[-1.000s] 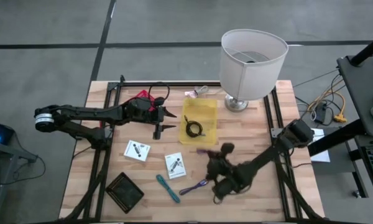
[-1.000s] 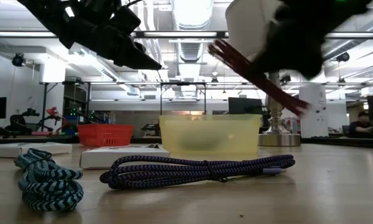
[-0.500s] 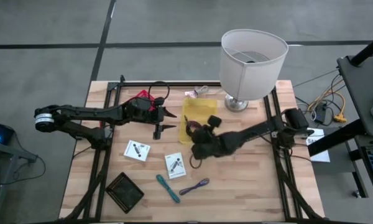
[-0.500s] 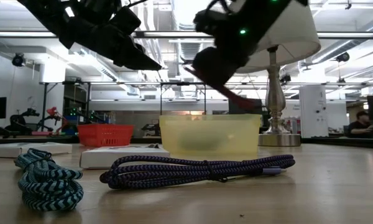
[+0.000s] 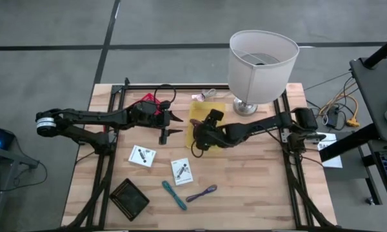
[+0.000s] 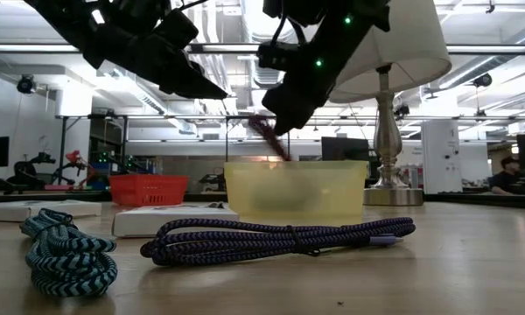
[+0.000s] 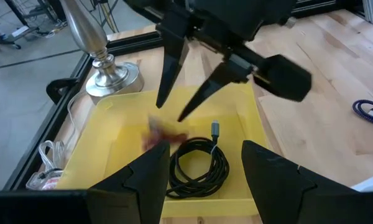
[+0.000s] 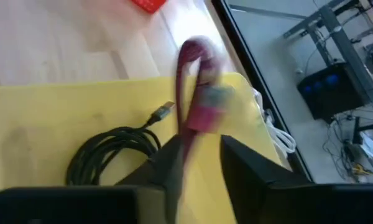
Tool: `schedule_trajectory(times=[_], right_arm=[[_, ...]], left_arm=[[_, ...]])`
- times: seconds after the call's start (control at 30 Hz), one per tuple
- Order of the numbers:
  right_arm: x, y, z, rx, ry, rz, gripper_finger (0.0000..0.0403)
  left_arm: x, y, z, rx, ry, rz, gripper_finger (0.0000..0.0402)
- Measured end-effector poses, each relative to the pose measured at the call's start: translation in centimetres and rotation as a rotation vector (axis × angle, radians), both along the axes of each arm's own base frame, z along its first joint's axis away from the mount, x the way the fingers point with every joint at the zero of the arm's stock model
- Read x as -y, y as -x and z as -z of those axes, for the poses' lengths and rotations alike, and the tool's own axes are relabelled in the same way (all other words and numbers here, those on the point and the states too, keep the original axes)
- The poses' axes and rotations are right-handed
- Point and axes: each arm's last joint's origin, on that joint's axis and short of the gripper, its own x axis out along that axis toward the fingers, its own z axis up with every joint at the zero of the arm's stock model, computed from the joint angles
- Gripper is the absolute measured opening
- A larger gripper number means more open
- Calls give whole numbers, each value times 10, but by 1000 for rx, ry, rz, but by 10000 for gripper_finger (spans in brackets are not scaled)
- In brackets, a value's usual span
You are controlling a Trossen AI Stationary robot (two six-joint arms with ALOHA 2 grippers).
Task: Pick and place items into bin
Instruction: Put the pink charger cable into the yellow bin, then put the violet charger cable into the yellow bin
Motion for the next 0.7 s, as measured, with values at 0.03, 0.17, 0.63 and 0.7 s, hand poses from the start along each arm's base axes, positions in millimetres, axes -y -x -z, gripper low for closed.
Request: schedule_trajectory(times=[0.03,0.17,0.63,0.7], right_arm=[[1,-1,-1,-1,-4,-8,117],[-1,-4,-7,-26,-28,-80,168],[-54,6,-21,-98,-580,-771,198],[-68,7,-17,-116,-586,-807,197]], left_arm=[[0,0,0,0,0,0,185],[0,0,0,0,0,0,185],[0,0,1,-6,-1,-5,185],[0,0,0,-5,-3,-9,185]])
